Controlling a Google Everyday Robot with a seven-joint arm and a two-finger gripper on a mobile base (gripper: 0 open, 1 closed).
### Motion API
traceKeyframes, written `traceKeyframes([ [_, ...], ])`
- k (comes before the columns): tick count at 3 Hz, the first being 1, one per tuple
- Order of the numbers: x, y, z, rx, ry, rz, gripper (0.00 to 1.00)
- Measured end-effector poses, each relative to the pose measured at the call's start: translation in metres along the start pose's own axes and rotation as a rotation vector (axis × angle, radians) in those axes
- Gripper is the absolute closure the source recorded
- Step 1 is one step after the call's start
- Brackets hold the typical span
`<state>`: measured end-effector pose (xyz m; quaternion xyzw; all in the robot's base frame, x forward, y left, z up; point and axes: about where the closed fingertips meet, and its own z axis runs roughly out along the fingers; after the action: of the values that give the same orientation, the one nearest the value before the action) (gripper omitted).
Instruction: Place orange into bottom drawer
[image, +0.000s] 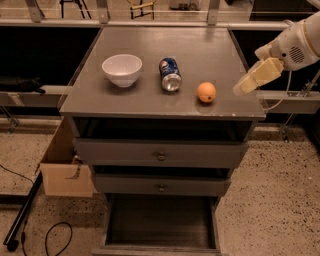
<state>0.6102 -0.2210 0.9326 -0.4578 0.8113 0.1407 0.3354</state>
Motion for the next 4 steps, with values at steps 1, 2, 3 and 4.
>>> traceKeyframes([
  [1,0.007,0.008,0.001,0.003,-0.017,0.001,0.00],
  [2,0.016,0.018,0.005,0.004,-0.049,0.011,0.00],
  [3,0.015,0.015,0.030,-0.001,-0.072,0.011,0.00],
  [4,0.003,0.001,0.054,-0.004,-0.081,-0.003,0.00],
])
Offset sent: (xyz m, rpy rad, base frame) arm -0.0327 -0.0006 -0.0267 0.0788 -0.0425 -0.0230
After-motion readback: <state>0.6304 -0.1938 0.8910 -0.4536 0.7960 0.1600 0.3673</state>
